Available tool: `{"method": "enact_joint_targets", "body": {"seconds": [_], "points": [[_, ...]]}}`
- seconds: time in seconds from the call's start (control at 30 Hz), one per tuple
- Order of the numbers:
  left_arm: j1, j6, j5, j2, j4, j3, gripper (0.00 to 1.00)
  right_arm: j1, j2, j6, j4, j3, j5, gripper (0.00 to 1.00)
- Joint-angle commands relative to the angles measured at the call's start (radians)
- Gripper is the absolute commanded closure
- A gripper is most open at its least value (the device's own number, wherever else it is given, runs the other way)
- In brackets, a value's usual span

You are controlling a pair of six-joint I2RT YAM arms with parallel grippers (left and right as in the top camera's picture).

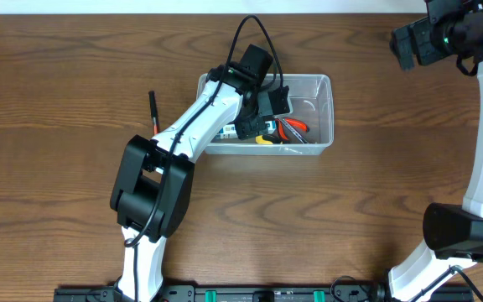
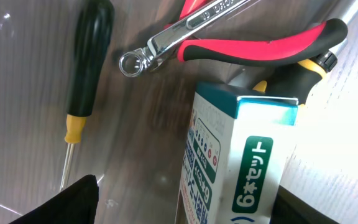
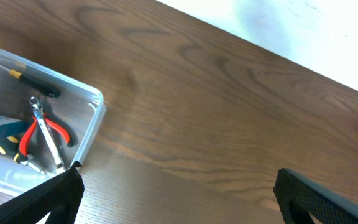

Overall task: Pack container
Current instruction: 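Open the left gripper and withdraw it from the container, then lower the left gripper onto the black-red marker and grasp it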

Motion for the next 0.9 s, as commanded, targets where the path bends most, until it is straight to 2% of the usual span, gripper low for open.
{"method": "enact_joint_targets", "body": {"seconds": [0.0, 0.27, 0.37, 0.53, 0.6, 0.63, 0.67, 0.8, 0.87], "points": [[0.002, -0.010, -0.039, -0.076, -0.004, 0.019, 0.30, -0.003, 0.004, 0.011, -0.001, -0.002, 0.002, 0.01], [0.033, -0.098, -0.143, -0.312, -0.015, 0.055, 0.23, -0.003, 0.004, 0.012, -0.001, -0.002, 0.002, 0.01], [0.082, -0.228, -0.164, -0.409, -0.016, 0.055, 0.23, -0.003, 0.004, 0.012, -0.003, -0.002, 0.002, 0.01], [0.254, -0.583, -0.204, -0.497, -0.044, 0.055, 0.19, -0.003, 0.004, 0.012, -0.003, -0.002, 0.002, 0.01], [0.336, -0.702, -0.203, -0.500, -0.077, 0.055, 0.11, -0.003, 0.004, 0.012, -0.003, -0.002, 0.002, 0.01], [0.373, -0.747, -0.203, -0.496, -0.095, 0.055, 0.04, -0.003, 0.004, 0.012, -0.003, -0.002, 0.002, 0.01], [0.414, -0.783, -0.197, -0.487, -0.116, 0.055, 0.02, -0.003, 0.004, 0.012, -0.003, -0.002, 0.002, 0.01], [0.531, -0.802, -0.091, -0.431, -0.181, 0.054, 0.02, -0.003, 0.004, 0.012, -0.001, -0.002, -0.006, 0.01], [0.569, -0.850, -0.071, -0.388, -0.218, 0.054, 0.02, -0.003, 0.004, 0.012, 0.000, -0.002, -0.009, 0.01]]}}
